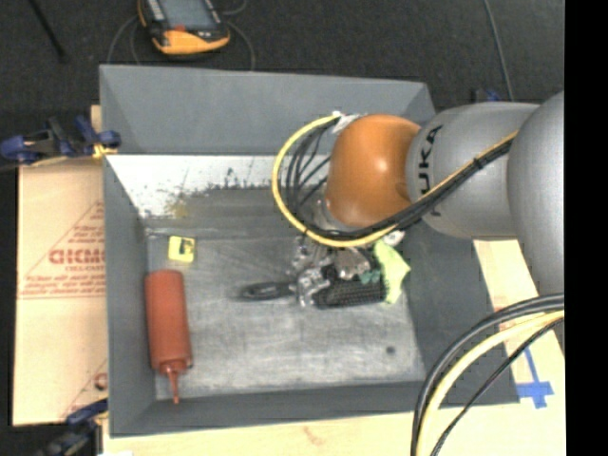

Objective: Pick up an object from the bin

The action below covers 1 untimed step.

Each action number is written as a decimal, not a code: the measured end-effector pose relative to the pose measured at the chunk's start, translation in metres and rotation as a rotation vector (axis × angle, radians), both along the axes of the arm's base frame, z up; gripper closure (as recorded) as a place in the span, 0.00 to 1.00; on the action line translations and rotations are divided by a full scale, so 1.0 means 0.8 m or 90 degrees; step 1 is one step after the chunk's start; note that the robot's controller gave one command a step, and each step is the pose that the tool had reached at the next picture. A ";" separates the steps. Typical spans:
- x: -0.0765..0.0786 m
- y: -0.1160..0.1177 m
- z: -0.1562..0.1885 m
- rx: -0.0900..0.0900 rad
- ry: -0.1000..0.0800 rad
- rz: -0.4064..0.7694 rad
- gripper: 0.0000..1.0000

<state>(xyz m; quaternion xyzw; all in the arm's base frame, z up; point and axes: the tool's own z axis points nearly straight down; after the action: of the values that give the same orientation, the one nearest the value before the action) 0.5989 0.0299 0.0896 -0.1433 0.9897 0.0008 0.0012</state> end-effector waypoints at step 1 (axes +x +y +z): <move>0.010 -0.003 0.025 0.000 0.000 -0.009 1.00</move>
Offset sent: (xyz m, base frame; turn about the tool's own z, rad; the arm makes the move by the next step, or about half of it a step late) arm -0.0065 -0.0063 -0.0097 0.0327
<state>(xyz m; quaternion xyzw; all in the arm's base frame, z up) 0.6068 0.0271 0.1098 -0.1363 0.9907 0.0011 0.0013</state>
